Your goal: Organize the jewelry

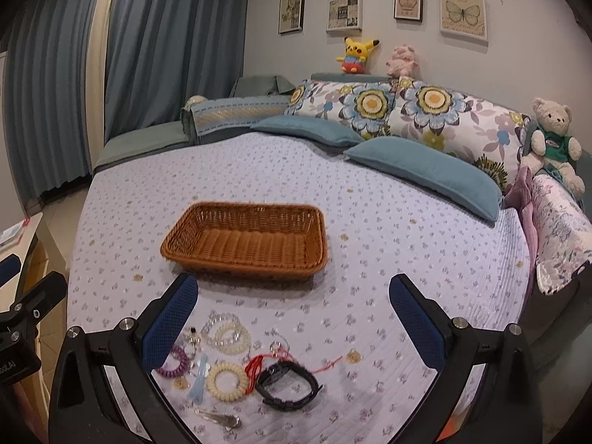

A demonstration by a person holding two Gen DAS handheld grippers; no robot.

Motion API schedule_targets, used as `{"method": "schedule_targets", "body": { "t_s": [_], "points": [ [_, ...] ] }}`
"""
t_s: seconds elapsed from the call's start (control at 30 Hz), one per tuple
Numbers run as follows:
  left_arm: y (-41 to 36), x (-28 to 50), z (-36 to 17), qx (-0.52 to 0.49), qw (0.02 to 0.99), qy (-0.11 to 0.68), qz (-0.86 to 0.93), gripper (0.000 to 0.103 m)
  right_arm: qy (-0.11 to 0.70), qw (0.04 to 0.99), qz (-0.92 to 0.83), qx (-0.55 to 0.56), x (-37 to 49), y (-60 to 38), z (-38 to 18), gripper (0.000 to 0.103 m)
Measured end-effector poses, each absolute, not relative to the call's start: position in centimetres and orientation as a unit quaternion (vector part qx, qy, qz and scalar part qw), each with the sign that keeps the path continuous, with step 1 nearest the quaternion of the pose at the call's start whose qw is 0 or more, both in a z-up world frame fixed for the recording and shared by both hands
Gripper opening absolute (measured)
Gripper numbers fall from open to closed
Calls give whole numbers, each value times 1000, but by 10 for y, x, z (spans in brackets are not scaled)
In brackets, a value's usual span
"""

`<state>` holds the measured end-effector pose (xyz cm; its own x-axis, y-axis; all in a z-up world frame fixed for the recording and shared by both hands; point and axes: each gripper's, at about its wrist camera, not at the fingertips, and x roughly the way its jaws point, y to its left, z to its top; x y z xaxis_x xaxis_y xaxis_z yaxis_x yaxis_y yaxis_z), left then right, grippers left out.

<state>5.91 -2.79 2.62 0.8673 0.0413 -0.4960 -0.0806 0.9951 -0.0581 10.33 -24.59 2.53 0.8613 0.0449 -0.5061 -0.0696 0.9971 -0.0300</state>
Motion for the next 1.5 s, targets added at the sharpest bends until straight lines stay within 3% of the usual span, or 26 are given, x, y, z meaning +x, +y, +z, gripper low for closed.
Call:
{"method": "schedule_targets", "body": {
  "t_s": [0.3, 1.5],
  "points": [
    [-38, 69, 54, -34, 974, 223, 24, 102, 235, 971, 35, -13, 114, -246, 52, 103],
    [-40, 68, 41, -33, 972, 230, 19, 102, 257, 966, 37, 3, 118, -254, 39, 103]
  ]
}}
